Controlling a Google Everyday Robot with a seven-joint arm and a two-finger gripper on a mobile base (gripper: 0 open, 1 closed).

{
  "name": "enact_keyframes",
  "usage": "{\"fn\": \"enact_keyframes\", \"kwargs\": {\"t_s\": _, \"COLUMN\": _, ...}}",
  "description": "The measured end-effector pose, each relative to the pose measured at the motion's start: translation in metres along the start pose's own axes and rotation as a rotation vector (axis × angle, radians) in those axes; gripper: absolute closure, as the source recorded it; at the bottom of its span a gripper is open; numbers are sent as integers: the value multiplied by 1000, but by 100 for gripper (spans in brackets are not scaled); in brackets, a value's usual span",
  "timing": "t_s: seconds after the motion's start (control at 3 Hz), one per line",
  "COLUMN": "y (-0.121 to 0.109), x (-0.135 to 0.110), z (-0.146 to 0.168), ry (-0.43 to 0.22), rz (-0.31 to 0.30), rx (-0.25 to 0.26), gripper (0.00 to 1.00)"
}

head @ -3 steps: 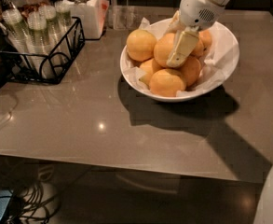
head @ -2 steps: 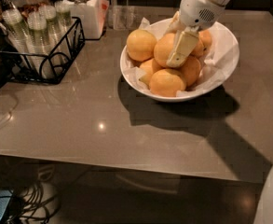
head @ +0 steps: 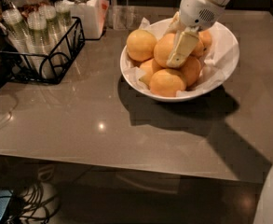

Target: Pick orange from white bowl

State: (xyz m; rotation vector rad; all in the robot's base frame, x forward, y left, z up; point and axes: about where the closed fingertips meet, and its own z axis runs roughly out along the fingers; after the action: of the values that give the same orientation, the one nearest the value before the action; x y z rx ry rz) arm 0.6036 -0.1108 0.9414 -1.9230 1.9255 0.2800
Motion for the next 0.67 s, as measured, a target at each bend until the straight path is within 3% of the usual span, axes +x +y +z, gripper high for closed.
{"fn": "enact_keyframes", "kwargs": {"t_s": 0.33, "y": 2, "x": -18, "z": -20, "ry": -74, "rz": -36, "rx": 43, "gripper": 100}}
{"fn": "enact_keyframes", "kwargs": {"t_s": 0.67, "y": 15, "x": -35, "z": -58, "ry": -244, "rz": -74, "rx": 99, "gripper": 100}}
